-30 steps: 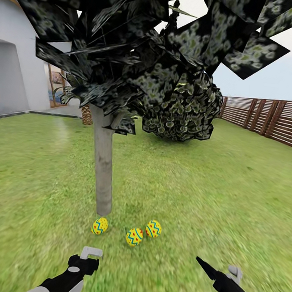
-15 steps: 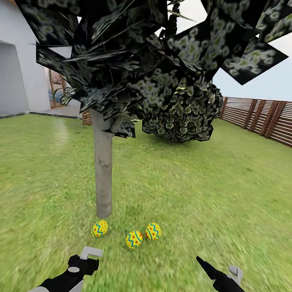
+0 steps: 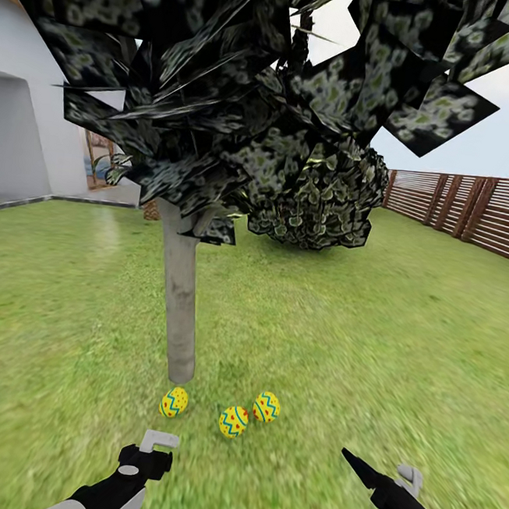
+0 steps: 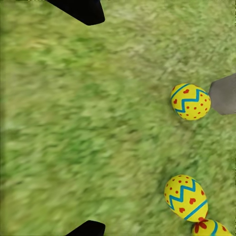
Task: Take the three Easter eggs out of the wicker basket on the lawn in the garden, then place them on the lawn next to a single tree (choose any tree) so that all three eggs are next to the same tree and none are left in the basket.
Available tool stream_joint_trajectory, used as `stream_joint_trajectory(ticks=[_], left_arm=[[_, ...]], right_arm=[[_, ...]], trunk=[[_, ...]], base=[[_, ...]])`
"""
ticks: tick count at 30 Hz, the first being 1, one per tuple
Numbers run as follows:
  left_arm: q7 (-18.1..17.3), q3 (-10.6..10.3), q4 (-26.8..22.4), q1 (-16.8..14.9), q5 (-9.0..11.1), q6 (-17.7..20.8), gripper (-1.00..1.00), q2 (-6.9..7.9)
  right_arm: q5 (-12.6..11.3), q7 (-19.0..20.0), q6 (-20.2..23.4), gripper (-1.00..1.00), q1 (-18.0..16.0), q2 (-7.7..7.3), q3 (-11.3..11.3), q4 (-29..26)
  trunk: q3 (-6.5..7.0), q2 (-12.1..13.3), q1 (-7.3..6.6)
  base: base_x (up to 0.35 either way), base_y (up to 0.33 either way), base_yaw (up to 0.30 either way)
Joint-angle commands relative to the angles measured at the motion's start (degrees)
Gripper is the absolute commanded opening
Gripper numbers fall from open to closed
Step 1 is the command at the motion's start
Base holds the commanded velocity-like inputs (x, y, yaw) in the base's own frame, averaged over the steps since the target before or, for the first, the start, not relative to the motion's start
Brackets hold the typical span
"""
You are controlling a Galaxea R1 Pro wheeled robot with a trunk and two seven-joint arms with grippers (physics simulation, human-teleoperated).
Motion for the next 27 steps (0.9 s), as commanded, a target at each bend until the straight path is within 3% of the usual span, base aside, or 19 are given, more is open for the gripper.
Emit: stream_joint_trajectory(ticks=[1,17,22,27], left_arm=[[0.27,-0.49,0.04,-0.05,0.57,-0.23,1.0,0.0],[0.27,-0.49,0.04,-0.05,0.5,-0.24,1.0,-0.08],[0.27,-0.49,0.04,-0.05,0.48,-0.23,1.0,-0.03],[0.27,-0.49,0.09,-0.05,0.39,-0.23,1.0,0.04]], right_arm=[[-0.37,0.06,0.46,1.0,-0.03,0.0,-0.03,0.03],[-0.24,-0.25,-0.65,1.0,-0.03,-0.14,-0.46,1.31],[-0.2,-5.73,-1.59,1.0,-0.03,-0.12,-0.3,1.76],[-0.2,-12.94,-3.03,1.0,-0.03,-0.1,2.41,1.9]], trunk=[[0.13,0.39,-0.23],[3.0,6.8,-3.75],[3.9,8.81,-4.84],[4.79,10.81,-5.94]], base=[[0.0,0.0,0.0],[0.0,0.0,0.0],[0.0,0.0,0.0],[0.0,0.0,0.0]])
